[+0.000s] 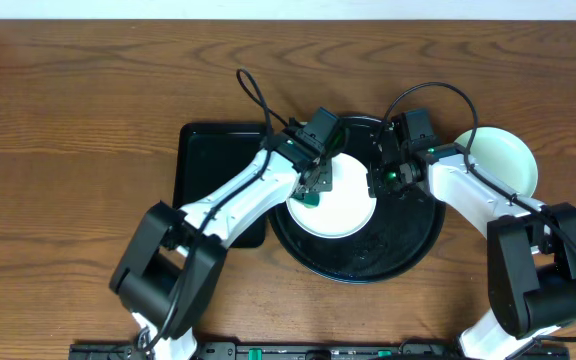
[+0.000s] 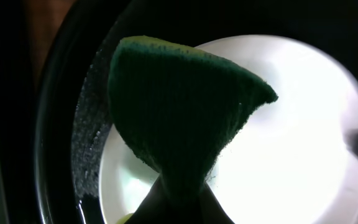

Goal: Clean dirty plates on tray and stack at the side
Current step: 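Keep scrubbing the white plate surface in circles with the sponge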

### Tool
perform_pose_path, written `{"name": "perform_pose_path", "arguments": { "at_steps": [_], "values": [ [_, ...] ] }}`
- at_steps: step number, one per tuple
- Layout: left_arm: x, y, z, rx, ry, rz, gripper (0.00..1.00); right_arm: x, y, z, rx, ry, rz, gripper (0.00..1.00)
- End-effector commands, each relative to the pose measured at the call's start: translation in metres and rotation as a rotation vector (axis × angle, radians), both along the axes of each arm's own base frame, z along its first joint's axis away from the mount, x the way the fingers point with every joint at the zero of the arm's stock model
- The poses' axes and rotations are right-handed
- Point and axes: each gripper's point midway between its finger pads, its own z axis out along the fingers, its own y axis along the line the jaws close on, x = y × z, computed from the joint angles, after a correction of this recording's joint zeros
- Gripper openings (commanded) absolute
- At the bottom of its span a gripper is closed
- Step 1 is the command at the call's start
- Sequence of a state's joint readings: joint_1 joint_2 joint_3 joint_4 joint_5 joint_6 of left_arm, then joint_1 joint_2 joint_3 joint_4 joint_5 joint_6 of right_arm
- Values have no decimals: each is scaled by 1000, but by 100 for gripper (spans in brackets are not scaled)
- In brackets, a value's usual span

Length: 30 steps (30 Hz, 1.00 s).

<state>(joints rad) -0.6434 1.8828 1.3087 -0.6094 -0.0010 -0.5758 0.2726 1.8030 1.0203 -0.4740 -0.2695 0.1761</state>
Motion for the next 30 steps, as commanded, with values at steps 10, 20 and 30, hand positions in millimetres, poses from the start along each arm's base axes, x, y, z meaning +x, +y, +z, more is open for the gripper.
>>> {"name": "perform_pose_path", "arguments": {
  "at_steps": [10, 20, 30],
  "values": [
    [-9, 2, -47, 52, 104, 4, 8, -9, 18, -1, 72, 35, 32, 1],
    [-30, -50, -36, -234, 238, -84, 8, -9, 18, -1, 72, 35, 32, 1],
    [-35, -83, -19, -420, 269, -156, 8, -8, 18, 0, 73, 32, 32, 1]
  ]
}}
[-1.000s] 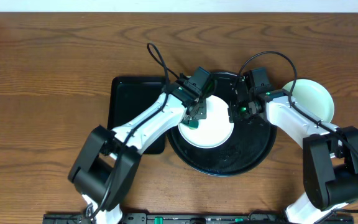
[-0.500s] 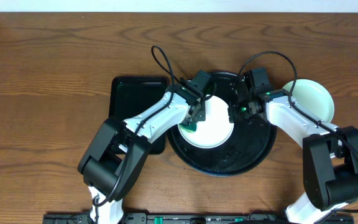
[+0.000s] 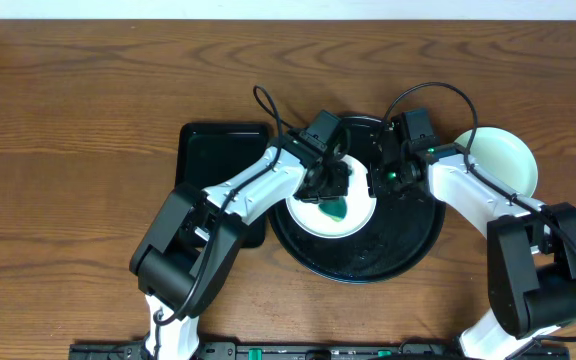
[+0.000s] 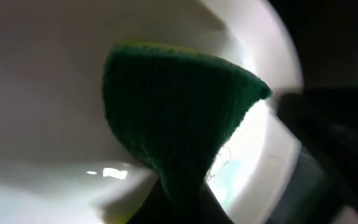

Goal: Clean dirty plates on tray and stack at the side
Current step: 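Keep scrubbing the white plate surface in circles with the sponge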

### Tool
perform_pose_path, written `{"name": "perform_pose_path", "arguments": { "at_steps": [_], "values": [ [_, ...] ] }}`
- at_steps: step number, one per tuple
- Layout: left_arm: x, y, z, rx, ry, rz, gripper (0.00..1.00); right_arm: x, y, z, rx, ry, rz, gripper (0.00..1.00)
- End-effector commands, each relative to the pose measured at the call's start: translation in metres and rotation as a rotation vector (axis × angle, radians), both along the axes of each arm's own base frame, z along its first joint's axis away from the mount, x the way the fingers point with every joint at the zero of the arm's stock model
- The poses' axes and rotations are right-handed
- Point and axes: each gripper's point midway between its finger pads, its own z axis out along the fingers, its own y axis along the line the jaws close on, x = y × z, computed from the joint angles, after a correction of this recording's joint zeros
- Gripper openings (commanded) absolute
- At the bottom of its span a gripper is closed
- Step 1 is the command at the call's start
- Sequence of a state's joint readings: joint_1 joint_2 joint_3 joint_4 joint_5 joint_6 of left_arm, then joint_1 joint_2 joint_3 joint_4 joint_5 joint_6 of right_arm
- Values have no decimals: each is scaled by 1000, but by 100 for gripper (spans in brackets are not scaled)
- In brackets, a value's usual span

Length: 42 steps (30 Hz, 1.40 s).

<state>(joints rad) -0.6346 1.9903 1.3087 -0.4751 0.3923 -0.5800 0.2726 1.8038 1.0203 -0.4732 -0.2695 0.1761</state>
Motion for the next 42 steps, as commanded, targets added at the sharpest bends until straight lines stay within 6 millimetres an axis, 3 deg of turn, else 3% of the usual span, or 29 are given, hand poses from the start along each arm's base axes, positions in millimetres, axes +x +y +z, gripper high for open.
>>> {"name": "perform_pose_path", "arguments": {
  "at_steps": [1, 7, 12, 19, 23, 27, 35, 42],
  "values": [
    [-13, -23, 6, -119, 64, -51, 8, -8, 18, 0, 73, 32, 32, 1],
    [-8, -24, 18, -146, 36, -56, 8, -8, 18, 0, 73, 32, 32, 1],
    [3, -12, 32, -142, 1, -31, 8, -8, 18, 0, 73, 32, 32, 1],
    [23, 30, 27, 68, -107, 59, 8, -8, 18, 0, 73, 32, 32, 1],
    [29, 67, 17, 284, -169, 115, 8, -8, 18, 0, 73, 32, 32, 1],
    [29, 81, 10, 355, -188, 130, 8, -8, 18, 0, 73, 32, 33, 1],
    [18, 88, -9, 379, -145, 131, 8, -8, 18, 0, 73, 32, 33, 1],
    [5, 70, -27, 297, -49, 92, 8, -8, 18, 0, 73, 32, 32, 1]
  ]
}}
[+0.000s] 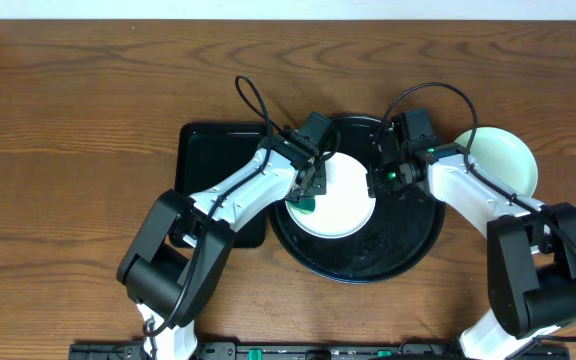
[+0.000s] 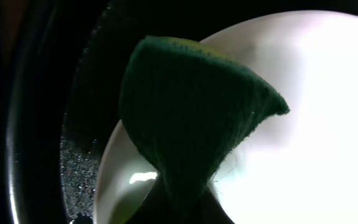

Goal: Clean dirty plates on tray and stack at the side
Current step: 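Keep scrubbing the white plate surface in circles with the sponge, then lift the sponge and carry it left back to the black tray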

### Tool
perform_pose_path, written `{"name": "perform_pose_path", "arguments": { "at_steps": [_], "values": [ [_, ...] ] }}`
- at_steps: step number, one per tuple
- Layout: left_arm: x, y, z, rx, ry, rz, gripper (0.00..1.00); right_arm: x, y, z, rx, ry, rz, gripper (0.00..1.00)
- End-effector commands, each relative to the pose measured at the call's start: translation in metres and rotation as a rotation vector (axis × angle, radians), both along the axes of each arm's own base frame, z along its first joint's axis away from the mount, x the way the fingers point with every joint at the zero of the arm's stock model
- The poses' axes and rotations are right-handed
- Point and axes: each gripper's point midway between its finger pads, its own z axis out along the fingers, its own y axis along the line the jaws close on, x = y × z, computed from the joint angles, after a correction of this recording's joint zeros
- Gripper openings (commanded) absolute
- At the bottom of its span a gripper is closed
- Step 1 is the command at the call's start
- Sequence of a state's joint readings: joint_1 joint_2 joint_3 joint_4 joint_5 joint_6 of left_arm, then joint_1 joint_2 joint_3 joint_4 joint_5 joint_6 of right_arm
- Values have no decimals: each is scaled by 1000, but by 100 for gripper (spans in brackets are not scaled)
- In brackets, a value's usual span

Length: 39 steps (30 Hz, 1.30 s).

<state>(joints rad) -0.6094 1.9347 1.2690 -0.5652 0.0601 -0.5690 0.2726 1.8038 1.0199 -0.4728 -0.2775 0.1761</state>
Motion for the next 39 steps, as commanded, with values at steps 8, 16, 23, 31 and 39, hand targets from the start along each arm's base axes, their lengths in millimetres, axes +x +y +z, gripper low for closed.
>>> {"name": "perform_pose_path", "arguments": {
  "at_steps": [8, 16, 23, 31, 39],
  "values": [
    [-27, -36, -15, -209, 166, -53, 8, -8, 17, 0, 66, 29, 30, 1],
    [-29, -72, 2, -401, 185, -121, 8, -8, 17, 0, 66, 29, 30, 1],
    [-21, -82, 45, -490, 123, -155, 7, -8, 17, 0, 65, 29, 30, 1],
    [8, -17, 93, -307, -99, -59, 8, -8, 17, 0, 66, 29, 30, 1],
    [17, 88, 109, -156, -97, 88, 8, -7, 17, 0, 66, 29, 30, 1]
  ]
}}
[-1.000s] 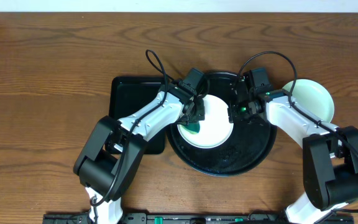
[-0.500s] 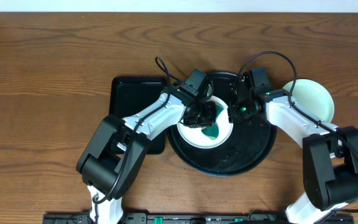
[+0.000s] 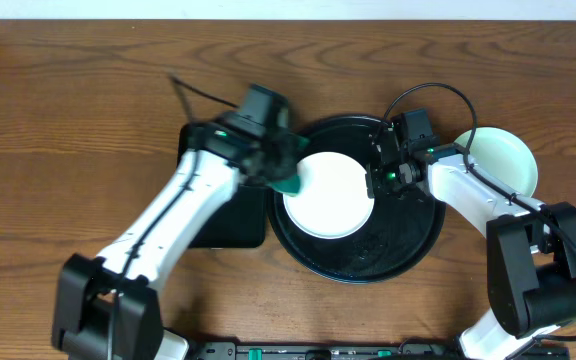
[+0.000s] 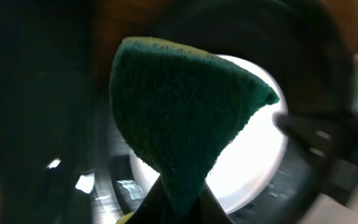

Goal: Clean dirty plates on tray and stack at the side
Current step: 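Lift the sponge and carry it left back to the black tray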

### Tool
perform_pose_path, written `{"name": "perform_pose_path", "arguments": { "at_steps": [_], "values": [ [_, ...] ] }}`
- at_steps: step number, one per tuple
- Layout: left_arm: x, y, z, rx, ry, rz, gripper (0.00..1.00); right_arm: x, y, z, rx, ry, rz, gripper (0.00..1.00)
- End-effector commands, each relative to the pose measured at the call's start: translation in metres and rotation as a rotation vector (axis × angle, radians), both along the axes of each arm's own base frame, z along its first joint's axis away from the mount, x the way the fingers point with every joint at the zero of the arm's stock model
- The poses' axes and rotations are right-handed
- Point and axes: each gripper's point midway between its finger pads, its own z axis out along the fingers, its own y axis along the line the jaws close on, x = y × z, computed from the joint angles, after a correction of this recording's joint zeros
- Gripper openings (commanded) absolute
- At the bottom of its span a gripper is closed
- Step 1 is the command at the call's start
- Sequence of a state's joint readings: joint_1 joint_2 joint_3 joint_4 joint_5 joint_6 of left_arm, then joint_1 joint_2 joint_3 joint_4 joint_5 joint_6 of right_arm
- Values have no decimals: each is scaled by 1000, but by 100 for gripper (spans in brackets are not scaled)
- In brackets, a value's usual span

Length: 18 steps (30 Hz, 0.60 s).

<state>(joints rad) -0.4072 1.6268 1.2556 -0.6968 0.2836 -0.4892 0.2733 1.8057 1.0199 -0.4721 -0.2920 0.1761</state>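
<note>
A white plate (image 3: 329, 195) lies in the round black tray (image 3: 408, 240). My left gripper (image 3: 274, 168) is shut on a folded green sponge (image 3: 288, 184), which hangs over the tray's left rim just off the plate's left edge. In the left wrist view the sponge (image 4: 185, 112) fills the middle, pinched at my left gripper (image 4: 178, 208), with the plate (image 4: 253, 155) bright behind it. My right gripper (image 3: 376, 181) sits at the plate's right rim. Its jaws are too dark to read from above.
A pale green plate (image 3: 503, 160) rests on the wooden table right of the round tray. A black rectangular tray (image 3: 208, 150) lies to the left, partly under my left arm. The right arm's cable (image 3: 438, 90) loops above the round tray.
My left gripper and the sponge have moved left, from the plate's left part to the round tray's left rim, and the left arm now stretches further left. The right gripper has stayed put.
The sponge was first on the plate's left edge, then near the plate's middle, then back at its left edge. Now it is off the plate by the tray's rim. The right gripper stayed at the plate's right rim throughout.
</note>
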Motion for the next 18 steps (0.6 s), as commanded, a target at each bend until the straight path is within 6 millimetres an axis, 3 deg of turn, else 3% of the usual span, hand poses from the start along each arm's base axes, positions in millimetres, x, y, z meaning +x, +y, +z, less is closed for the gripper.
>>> {"name": "perform_pose_path", "arguments": {
  "at_steps": [1, 4, 9, 12, 18],
  "values": [
    [13, 55, 1, 101, -14, 59, 8, -7, 14, 0, 53, 24, 25, 1],
    [10, 94, -7, 135, 44, 105, 8, -6, 14, 0, 54, 22, 25, 1],
    [5, 136, -20, 158, 115, 173, 8, -6, 14, 0, 53, 22, 25, 1],
    [0, 145, -27, 165, 140, 181, 8, -6, 14, 0, 53, 22, 24, 2],
    [-10, 145, -40, 172, 169, 167, 8, -6, 14, 0, 52, 22, 25, 10]
  ]
}}
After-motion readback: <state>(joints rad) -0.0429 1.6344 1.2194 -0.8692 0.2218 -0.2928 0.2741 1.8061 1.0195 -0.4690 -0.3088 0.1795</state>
